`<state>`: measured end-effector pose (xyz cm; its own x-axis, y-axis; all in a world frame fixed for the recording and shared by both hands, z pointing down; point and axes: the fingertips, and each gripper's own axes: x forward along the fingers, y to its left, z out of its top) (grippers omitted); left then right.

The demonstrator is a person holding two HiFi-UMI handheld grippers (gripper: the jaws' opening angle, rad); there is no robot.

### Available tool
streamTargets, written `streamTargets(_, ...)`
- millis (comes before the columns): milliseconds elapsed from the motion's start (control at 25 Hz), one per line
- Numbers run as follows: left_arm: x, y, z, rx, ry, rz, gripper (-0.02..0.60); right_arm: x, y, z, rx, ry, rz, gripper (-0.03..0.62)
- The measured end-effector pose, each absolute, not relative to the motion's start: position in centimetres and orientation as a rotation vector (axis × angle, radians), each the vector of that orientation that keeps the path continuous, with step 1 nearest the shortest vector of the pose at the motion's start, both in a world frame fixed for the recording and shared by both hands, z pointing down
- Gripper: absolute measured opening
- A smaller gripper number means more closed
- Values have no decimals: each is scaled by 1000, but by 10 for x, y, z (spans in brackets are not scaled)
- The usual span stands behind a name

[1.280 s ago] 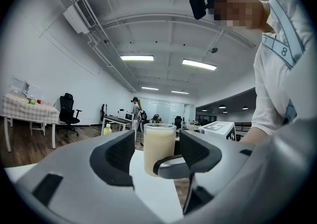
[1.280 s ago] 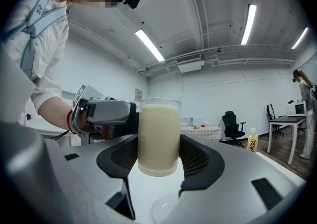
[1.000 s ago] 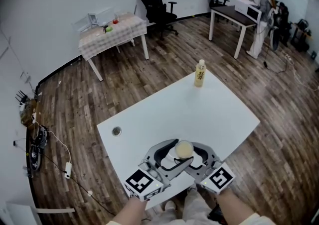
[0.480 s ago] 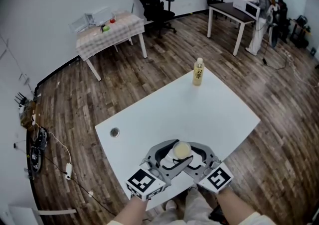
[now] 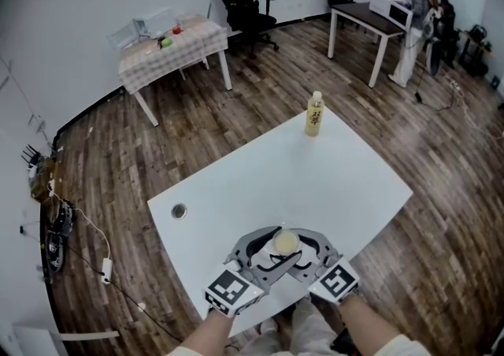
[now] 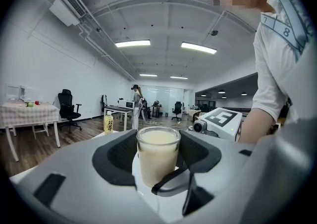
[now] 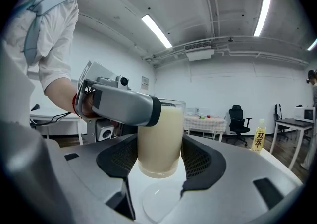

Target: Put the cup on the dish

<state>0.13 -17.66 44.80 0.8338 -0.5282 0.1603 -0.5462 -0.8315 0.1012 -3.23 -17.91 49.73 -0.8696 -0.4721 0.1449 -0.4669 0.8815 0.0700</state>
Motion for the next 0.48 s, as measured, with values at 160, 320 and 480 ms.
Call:
streamTargets(160,1,-181,463,2888,-835,183,265,-31,-183,515,703,-2848,-48,264)
streamTargets(320,2,-186,475,2887,-849,159,265,-24,-182,529,672,-2815,-32,264)
streamTargets(480,1,-193,493,2874,-858,150,265,-3,-180,553,699,-2769,31,264)
